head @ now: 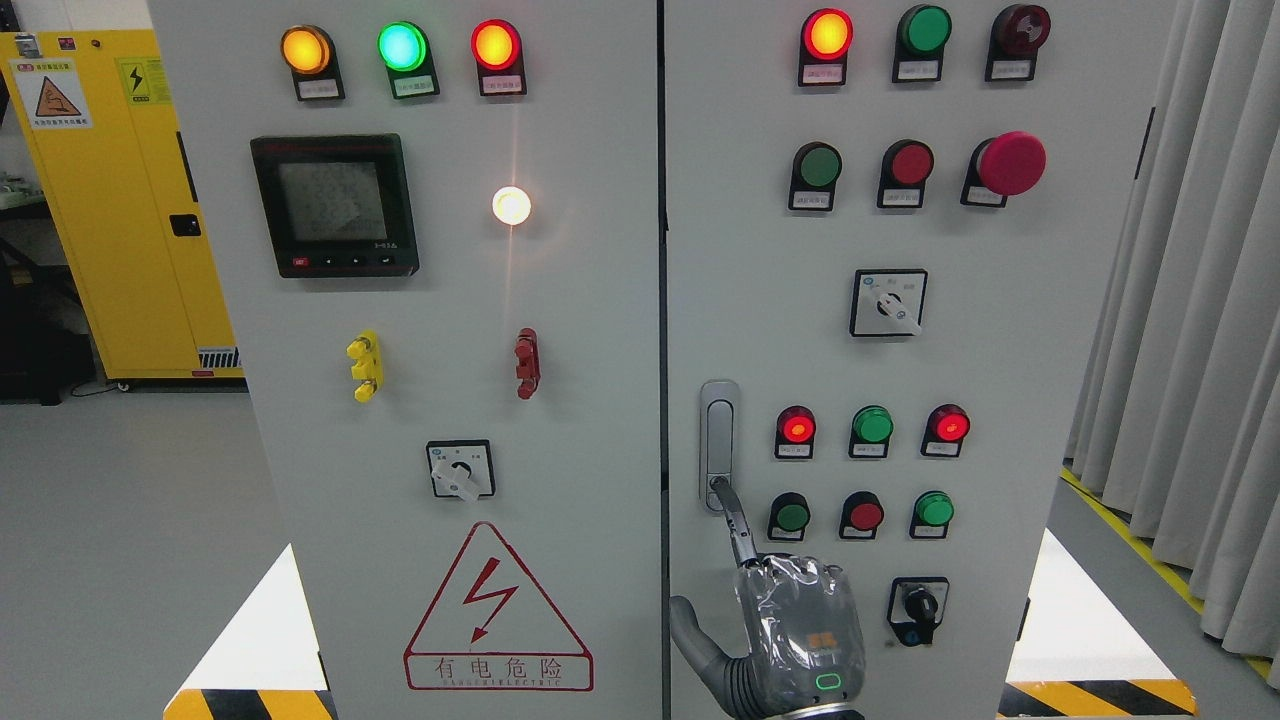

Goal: Release door handle
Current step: 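Close the right hand fingers around the silver handle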

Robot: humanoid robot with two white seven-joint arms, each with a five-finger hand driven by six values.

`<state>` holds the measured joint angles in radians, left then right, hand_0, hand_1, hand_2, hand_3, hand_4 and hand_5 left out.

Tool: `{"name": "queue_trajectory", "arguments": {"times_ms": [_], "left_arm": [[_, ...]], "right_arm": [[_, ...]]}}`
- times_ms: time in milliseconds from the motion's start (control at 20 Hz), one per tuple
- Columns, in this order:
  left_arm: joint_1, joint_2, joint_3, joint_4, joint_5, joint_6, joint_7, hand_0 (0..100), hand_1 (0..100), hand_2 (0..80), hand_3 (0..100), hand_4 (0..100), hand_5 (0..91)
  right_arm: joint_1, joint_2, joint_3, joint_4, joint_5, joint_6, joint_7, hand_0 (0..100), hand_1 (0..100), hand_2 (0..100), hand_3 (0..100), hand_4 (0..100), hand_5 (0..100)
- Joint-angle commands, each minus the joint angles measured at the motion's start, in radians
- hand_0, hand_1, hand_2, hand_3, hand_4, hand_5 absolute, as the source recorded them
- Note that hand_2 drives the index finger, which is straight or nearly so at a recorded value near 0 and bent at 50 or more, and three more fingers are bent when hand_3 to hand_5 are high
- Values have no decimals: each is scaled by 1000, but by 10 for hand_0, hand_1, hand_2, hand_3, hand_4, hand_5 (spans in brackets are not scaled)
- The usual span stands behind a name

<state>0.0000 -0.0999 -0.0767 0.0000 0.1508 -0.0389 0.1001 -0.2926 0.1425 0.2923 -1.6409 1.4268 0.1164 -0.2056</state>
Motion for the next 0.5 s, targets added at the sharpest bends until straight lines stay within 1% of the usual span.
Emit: {"name": "queue_trajectory", "arguments": {"times_ms": [0,450], "left_arm": [[21,0,0,-15,-1,1,0,120,556,0,0,0,0],[21,0,0,-15,-1,1,0,120,556,0,0,0,0]], "right_arm": [[3,0,1,4,0,2,14,362,368,3,1000,1000,1000],[4,0,1,4,0,2,15,362,370,8,1000,1000,1000]]}}
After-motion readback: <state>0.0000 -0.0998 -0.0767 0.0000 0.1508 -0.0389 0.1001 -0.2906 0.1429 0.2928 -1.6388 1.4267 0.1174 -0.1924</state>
